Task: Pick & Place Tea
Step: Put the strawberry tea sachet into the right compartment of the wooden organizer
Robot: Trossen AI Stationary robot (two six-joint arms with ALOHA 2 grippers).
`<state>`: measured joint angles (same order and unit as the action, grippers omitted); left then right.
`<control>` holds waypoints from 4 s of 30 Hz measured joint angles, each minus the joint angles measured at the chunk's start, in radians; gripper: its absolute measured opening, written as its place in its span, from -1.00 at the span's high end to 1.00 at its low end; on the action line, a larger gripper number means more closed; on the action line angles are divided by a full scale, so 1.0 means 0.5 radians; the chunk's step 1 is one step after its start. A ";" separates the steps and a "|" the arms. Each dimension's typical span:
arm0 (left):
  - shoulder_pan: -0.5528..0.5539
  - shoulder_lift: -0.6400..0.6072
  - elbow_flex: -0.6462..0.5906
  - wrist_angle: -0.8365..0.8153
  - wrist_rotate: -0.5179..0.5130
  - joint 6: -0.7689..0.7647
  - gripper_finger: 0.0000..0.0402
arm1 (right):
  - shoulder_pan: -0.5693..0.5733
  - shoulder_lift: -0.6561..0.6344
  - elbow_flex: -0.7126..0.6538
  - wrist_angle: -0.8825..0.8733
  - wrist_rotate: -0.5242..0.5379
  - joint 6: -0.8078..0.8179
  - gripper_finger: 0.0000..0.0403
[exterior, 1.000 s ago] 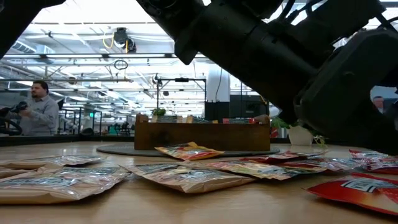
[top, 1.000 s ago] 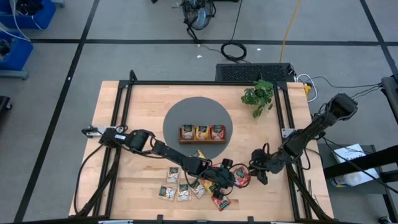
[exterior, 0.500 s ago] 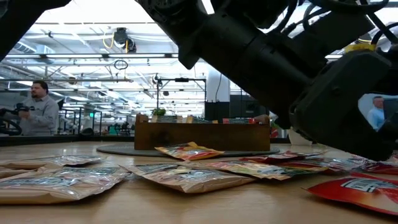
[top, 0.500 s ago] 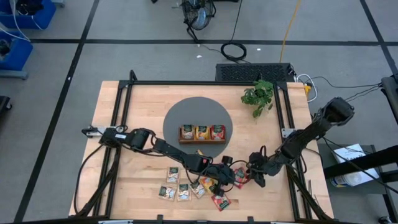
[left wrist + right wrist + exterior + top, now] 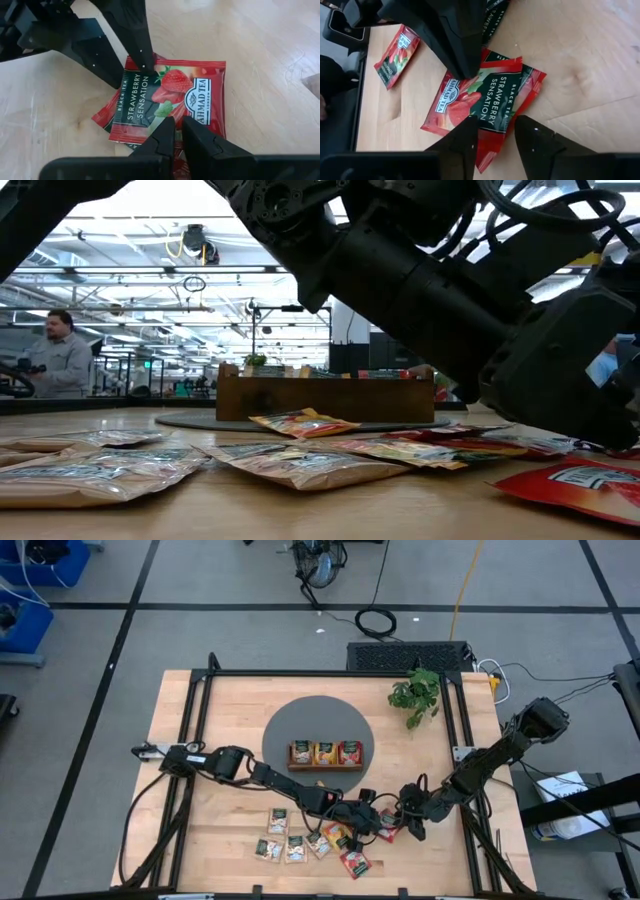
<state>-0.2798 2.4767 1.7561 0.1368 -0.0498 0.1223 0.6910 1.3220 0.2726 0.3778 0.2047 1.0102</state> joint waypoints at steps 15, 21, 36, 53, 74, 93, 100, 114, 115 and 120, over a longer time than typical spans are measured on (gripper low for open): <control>-0.007 -0.008 -0.001 -0.002 -0.043 0.029 0.79 | -0.001 0.000 0.000 0.013 0.064 -0.124 0.98; -0.059 -0.150 -0.005 -0.215 -0.051 0.078 0.79 | 0.000 -0.002 0.000 0.057 0.063 -0.194 1.00; -0.385 -0.552 -0.001 -1.300 -0.524 -0.203 0.79 | 0.011 -0.147 0.001 0.177 0.047 -0.501 1.00; -0.913 -0.627 -0.002 -2.114 -1.609 -1.186 0.79 | -0.033 -0.532 0.021 0.164 -0.048 -1.059 1.00; -1.362 -0.628 -0.281 -3.174 -2.448 -3.145 0.79 | -0.489 -0.674 0.457 -0.532 -0.153 -1.668 1.00; -1.205 -0.628 -0.372 -2.985 -2.414 -3.020 0.79 | -1.385 -0.182 0.895 -0.807 0.146 -2.475 1.00; -1.201 -0.628 -0.372 -2.985 -2.413 -2.973 0.79 | -1.514 0.075 0.896 -0.684 -0.052 -2.466 1.00; -1.191 -0.628 -0.372 -2.985 -2.368 -2.958 0.79 | -1.514 0.210 0.896 -0.643 -0.047 -2.464 1.00; -1.190 -0.628 -0.372 -2.984 -2.361 -2.955 0.79 | -1.514 0.210 0.896 -0.644 -0.047 -2.462 1.00; -1.175 -0.628 -0.372 -2.944 -2.359 -2.913 0.79 | -1.514 0.210 0.896 -0.659 -0.047 -2.406 1.00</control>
<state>-0.8672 2.1628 1.5703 -1.3351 -1.2293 -1.3344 -0.0662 1.4269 0.7208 0.0483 0.1814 -0.1928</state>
